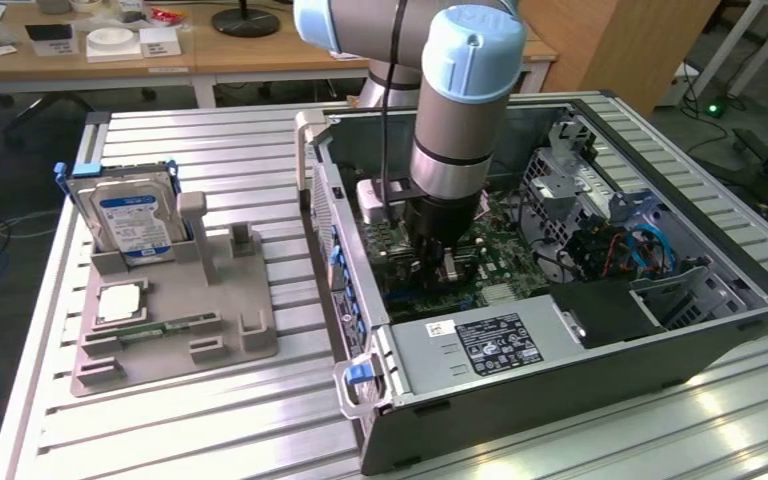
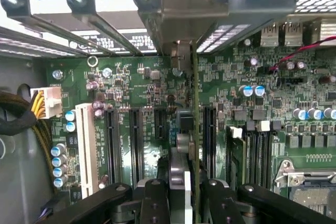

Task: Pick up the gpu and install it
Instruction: 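Insert the gpu into the slot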

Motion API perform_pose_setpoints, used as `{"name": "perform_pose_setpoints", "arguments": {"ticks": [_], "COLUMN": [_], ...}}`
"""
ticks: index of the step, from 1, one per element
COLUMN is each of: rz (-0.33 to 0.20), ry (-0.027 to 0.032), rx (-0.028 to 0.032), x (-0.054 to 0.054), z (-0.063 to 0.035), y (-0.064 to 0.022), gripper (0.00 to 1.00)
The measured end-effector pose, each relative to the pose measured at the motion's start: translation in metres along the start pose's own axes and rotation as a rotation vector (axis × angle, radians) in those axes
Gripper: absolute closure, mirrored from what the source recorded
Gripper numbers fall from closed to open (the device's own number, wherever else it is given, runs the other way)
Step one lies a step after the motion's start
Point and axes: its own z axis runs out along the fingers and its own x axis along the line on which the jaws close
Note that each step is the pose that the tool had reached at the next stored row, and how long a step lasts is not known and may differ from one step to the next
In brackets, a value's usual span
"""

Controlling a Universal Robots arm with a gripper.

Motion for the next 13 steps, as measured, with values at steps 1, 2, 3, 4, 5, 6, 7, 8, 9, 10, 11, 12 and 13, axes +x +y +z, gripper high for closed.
{"name": "perform_pose_setpoints", "arguments": {"ticks": [1, 2, 3, 4, 5, 6, 7, 8, 9, 10, 11, 12, 13], "rz": [0.000, 0.000, 0.000, 0.000, 0.000, 0.000, 0.000, 0.000, 0.000, 0.000, 0.000, 0.000, 0.000], "ry": [-0.0001, -0.0002, -0.0001, -0.0002, -0.0002, -0.0002, -0.0002, -0.0003, -0.0035, -0.0021, -0.0009, -0.0005, -0.0003], "rx": [0.0001, 0.0002, 0.0001, 0.0001, 0.0002, 0.0001, 0.0002, 0.0002, 0.0016, 0.0010, 0.0006, 0.0004, 0.0003], "x": [0.0000, 0.0000, 0.0000, 0.0000, 0.0000, 0.0000, 0.0000, 0.0000, -0.0005, -0.0004, -0.0002, -0.0001, 0.0000], "z": [0.0001, 0.0001, 0.0000, 0.0001, 0.0001, 0.0001, 0.0001, 0.0001, 0.0012, 0.0009, 0.0001, -0.0010, -0.0030], "y": [0.0000, 0.0000, -0.0001, -0.0001, -0.0001, -0.0001, -0.0001, -0.0001, -0.0002, -0.0002, -0.0002, -0.0002, -0.0002], "gripper": [0.72, 0.72, 0.72, 0.72, 0.72, 0.72, 0.72, 0.72, 0.71, 0.71, 0.64, 0.64, 0.64]}}
